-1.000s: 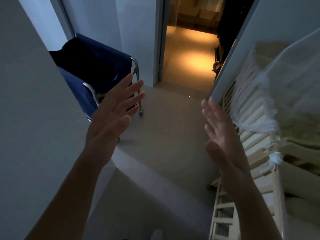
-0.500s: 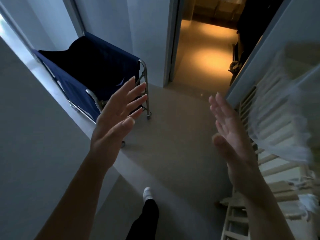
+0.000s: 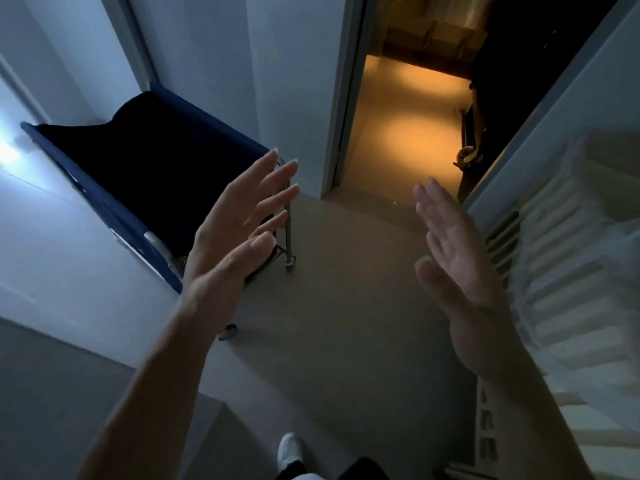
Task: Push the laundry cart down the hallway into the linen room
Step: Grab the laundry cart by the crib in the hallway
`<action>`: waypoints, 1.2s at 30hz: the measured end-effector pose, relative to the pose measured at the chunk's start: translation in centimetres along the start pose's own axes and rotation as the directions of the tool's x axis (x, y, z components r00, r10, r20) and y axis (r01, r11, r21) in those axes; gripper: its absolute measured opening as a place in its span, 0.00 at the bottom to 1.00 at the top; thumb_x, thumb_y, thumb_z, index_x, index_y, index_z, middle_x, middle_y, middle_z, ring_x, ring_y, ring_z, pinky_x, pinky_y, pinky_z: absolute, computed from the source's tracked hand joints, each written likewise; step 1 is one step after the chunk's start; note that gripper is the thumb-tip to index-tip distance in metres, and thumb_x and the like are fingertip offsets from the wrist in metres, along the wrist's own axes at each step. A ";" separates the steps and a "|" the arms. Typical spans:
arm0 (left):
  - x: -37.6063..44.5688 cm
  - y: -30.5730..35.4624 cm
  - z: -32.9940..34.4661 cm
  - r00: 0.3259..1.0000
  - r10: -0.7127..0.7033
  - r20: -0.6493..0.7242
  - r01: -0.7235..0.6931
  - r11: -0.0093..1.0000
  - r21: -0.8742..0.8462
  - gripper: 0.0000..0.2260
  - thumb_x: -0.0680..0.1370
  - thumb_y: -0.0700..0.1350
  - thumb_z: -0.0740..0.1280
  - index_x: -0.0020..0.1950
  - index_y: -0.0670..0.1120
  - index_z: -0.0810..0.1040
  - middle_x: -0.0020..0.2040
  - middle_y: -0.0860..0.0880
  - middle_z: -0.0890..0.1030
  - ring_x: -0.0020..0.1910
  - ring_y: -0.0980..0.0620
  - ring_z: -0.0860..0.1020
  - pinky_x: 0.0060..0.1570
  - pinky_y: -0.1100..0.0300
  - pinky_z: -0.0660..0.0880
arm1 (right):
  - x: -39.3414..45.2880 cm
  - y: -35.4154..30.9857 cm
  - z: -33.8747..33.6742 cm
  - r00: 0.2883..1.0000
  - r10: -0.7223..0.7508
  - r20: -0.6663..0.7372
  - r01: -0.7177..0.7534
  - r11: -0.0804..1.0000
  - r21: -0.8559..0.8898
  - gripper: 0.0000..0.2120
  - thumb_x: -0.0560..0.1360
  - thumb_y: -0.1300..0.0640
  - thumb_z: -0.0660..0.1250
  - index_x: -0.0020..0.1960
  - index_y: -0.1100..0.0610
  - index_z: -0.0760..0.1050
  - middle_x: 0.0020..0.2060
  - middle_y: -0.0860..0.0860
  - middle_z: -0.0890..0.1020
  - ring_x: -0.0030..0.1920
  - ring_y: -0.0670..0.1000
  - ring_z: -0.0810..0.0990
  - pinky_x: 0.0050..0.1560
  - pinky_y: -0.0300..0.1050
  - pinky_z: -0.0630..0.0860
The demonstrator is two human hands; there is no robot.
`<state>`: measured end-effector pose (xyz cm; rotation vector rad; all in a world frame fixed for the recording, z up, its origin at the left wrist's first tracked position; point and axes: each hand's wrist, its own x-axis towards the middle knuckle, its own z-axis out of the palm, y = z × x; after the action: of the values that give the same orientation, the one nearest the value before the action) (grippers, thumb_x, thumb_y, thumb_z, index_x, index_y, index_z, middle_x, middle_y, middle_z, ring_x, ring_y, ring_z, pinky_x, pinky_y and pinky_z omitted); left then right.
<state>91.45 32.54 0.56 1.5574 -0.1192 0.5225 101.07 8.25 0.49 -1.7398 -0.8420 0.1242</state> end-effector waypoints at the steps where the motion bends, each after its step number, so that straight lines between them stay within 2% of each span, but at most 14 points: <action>1: 0.8 -0.3 -0.5 1.000 0.003 -0.006 -0.003 1.000 -0.001 0.35 0.77 0.61 0.68 0.80 0.51 0.62 0.79 0.47 0.69 0.76 0.43 0.70 0.74 0.37 0.66 | 1.1 0.3 0.2 1.000 -0.001 0.007 0.001 1.000 -0.001 0.35 0.79 0.31 0.61 0.83 0.38 0.57 0.83 0.39 0.63 0.84 0.44 0.59 0.82 0.60 0.56; 10: 7.2 -3.3 -3.9 0.993 0.015 -0.115 -0.010 0.999 0.040 0.34 0.77 0.60 0.69 0.79 0.50 0.63 0.78 0.47 0.71 0.76 0.42 0.71 0.73 0.43 0.69 | 11.3 4.3 1.7 0.993 -0.052 0.103 0.046 0.997 0.055 0.34 0.79 0.31 0.61 0.82 0.37 0.58 0.83 0.38 0.63 0.84 0.44 0.59 0.81 0.62 0.56; 12: 8.6 -4.4 -4.5 0.990 0.009 -0.141 -0.002 0.999 0.049 0.31 0.78 0.54 0.68 0.79 0.50 0.63 0.77 0.47 0.71 0.76 0.42 0.71 0.73 0.42 0.69 | 13.6 5.5 1.8 0.990 -0.071 0.125 0.062 0.995 0.072 0.35 0.79 0.31 0.61 0.82 0.38 0.57 0.83 0.38 0.63 0.84 0.44 0.59 0.81 0.61 0.56; 14: 10.3 -5.6 -5.2 0.986 0.009 -0.167 -0.001 0.999 0.051 0.29 0.77 0.46 0.62 0.79 0.49 0.63 0.77 0.46 0.71 0.75 0.41 0.71 0.73 0.41 0.68 | 16.2 6.7 1.9 0.985 -0.082 0.153 0.069 0.994 0.089 0.36 0.79 0.31 0.62 0.83 0.40 0.57 0.83 0.38 0.63 0.84 0.43 0.58 0.81 0.61 0.55; 16: 12.2 -6.4 -5.4 0.983 0.013 -0.185 -0.002 0.998 0.055 0.29 0.77 0.45 0.61 0.79 0.49 0.64 0.77 0.45 0.71 0.75 0.40 0.71 0.73 0.41 0.68 | 18.9 7.8 1.7 0.979 -0.086 0.185 0.069 0.993 0.101 0.37 0.79 0.30 0.62 0.83 0.41 0.57 0.83 0.38 0.62 0.84 0.43 0.58 0.82 0.61 0.55; 19: 15.8 -7.8 -5.2 0.975 0.014 -0.222 0.001 0.998 0.064 0.29 0.77 0.47 0.65 0.79 0.49 0.64 0.77 0.45 0.71 0.75 0.40 0.71 0.72 0.42 0.69 | 23.5 9.4 0.7 0.968 -0.102 0.231 0.074 0.989 0.126 0.38 0.78 0.29 0.62 0.84 0.41 0.56 0.83 0.37 0.62 0.84 0.43 0.57 0.82 0.63 0.55; 21: 18.4 -8.6 -4.8 0.971 0.008 -0.237 0.012 0.996 0.086 0.29 0.77 0.45 0.63 0.79 0.49 0.64 0.77 0.45 0.71 0.75 0.40 0.71 0.72 0.42 0.69 | 26.6 10.6 -0.2 0.959 -0.120 0.259 0.085 0.986 0.142 0.39 0.78 0.29 0.62 0.84 0.42 0.57 0.83 0.38 0.62 0.84 0.43 0.57 0.82 0.63 0.56; 24: 21.5 -9.8 -4.5 0.963 -0.005 -0.271 0.038 0.992 0.119 0.29 0.77 0.43 0.61 0.79 0.48 0.63 0.77 0.44 0.71 0.75 0.39 0.71 0.72 0.41 0.69 | 30.8 12.4 -1.1 0.939 -0.147 0.310 0.083 0.975 0.208 0.36 0.80 0.34 0.63 0.84 0.43 0.57 0.83 0.38 0.62 0.84 0.43 0.58 0.82 0.63 0.56; 26: 22.9 -10.4 -4.6 0.952 -0.007 -0.305 0.054 0.988 0.147 0.29 0.77 0.43 0.62 0.79 0.49 0.63 0.77 0.44 0.71 0.75 0.39 0.71 0.72 0.41 0.69 | 33.4 13.6 -1.1 0.924 -0.164 0.345 0.078 0.965 0.250 0.34 0.80 0.41 0.63 0.83 0.42 0.58 0.83 0.39 0.63 0.83 0.43 0.59 0.82 0.62 0.56; 28: 23.6 -10.6 -4.7 0.939 -0.030 -0.343 0.093 0.981 0.168 0.29 0.77 0.44 0.62 0.80 0.48 0.63 0.77 0.44 0.71 0.75 0.40 0.71 0.72 0.41 0.69 | 35.4 14.4 -0.7 0.907 -0.184 0.378 0.077 0.956 0.282 0.32 0.80 0.43 0.63 0.82 0.40 0.59 0.82 0.39 0.64 0.83 0.43 0.60 0.82 0.63 0.58; 30: 23.7 -10.7 -4.9 0.919 -0.045 -0.393 0.119 0.979 0.167 0.30 0.78 0.46 0.64 0.80 0.48 0.62 0.77 0.44 0.71 0.75 0.39 0.71 0.72 0.41 0.68 | 36.7 15.0 -0.1 0.896 -0.211 0.390 0.090 0.948 0.306 0.32 0.80 0.41 0.63 0.82 0.39 0.59 0.82 0.39 0.64 0.83 0.43 0.61 0.81 0.63 0.58; 32: 23.7 -10.7 -5.6 0.896 -0.039 -0.443 0.130 0.975 0.179 0.31 0.78 0.49 0.67 0.80 0.46 0.62 0.77 0.44 0.71 0.75 0.39 0.71 0.72 0.41 0.68 | 38.0 15.5 0.9 0.886 -0.231 0.401 0.098 0.940 0.327 0.33 0.80 0.35 0.63 0.82 0.39 0.59 0.82 0.39 0.64 0.83 0.44 0.61 0.81 0.64 0.59; 36: 24.0 -11.2 -7.6 0.861 -0.016 -0.508 0.132 0.972 0.193 0.31 0.76 0.43 0.62 0.80 0.44 0.61 0.77 0.43 0.71 0.75 0.38 0.71 0.72 0.39 0.68 | 40.3 16.3 3.1 0.855 -0.244 0.457 0.085 0.936 0.342 0.35 0.79 0.31 0.62 0.82 0.39 0.58 0.82 0.38 0.64 0.83 0.44 0.61 0.80 0.65 0.60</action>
<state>115.21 46.54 -0.46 1.5820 0.4150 0.8895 136.96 32.88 -1.72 -1.3399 -1.2697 0.5773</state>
